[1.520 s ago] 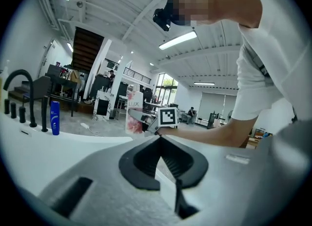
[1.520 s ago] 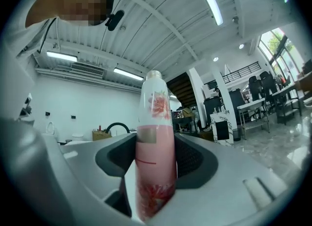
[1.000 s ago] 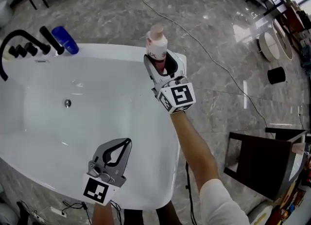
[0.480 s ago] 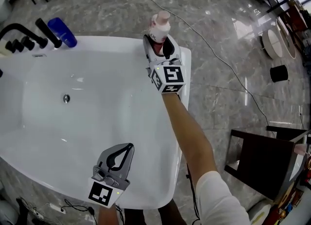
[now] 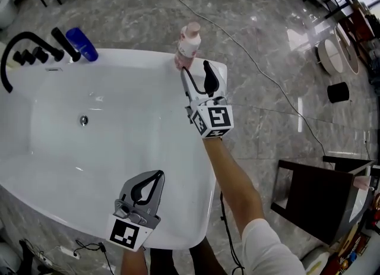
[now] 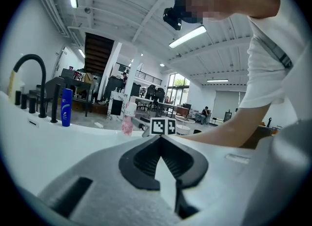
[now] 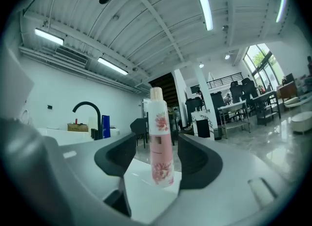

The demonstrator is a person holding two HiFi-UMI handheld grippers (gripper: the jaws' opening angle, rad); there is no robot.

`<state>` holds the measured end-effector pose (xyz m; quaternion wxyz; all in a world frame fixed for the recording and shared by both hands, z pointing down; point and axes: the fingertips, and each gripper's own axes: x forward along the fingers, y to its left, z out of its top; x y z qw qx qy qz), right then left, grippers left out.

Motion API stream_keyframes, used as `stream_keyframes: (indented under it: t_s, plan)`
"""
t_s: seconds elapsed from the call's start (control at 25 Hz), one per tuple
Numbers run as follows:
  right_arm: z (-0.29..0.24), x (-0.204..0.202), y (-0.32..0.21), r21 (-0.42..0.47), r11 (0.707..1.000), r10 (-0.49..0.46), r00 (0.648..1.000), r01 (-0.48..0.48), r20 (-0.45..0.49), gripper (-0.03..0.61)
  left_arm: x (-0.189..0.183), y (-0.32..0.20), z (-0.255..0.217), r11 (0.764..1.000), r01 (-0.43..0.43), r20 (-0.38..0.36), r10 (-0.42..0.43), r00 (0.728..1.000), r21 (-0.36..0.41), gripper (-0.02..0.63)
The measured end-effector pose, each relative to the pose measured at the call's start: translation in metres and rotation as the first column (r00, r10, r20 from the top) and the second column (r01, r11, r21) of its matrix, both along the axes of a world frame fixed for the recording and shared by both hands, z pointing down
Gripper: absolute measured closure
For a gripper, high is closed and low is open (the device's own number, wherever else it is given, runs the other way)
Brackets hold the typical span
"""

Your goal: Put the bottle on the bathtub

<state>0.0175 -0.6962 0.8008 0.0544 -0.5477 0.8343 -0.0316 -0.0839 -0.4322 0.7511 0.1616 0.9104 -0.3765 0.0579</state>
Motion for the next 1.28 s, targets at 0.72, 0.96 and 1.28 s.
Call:
stream_keyframes:
  t_s: [0.72,0.96,1.28]
  plan:
    - [-0.283,0.063,0.285,-0.033,0.994,-0.104,0.994,0.105,0.024,0.588,0.028,0.058,-0.240,0.987,-0.123,-0.008,0.125,0.992,0.099,0.612]
    - [-0.391,0.057,0.340,0.008,0.994,-0.112,0.994,0.112,-0.005,0.588,0.032,0.089,-0.330,0.973,-0.137,0.014,0.137,0.991,0.184,0.612]
    - [-0.472,0.050,0.386,0.044,0.979,-0.198,0.980,0.198,0.014,0.588,0.023,0.123,-0.384,0.962,-0.141,0.020,0.140,0.990,0.234,0.612]
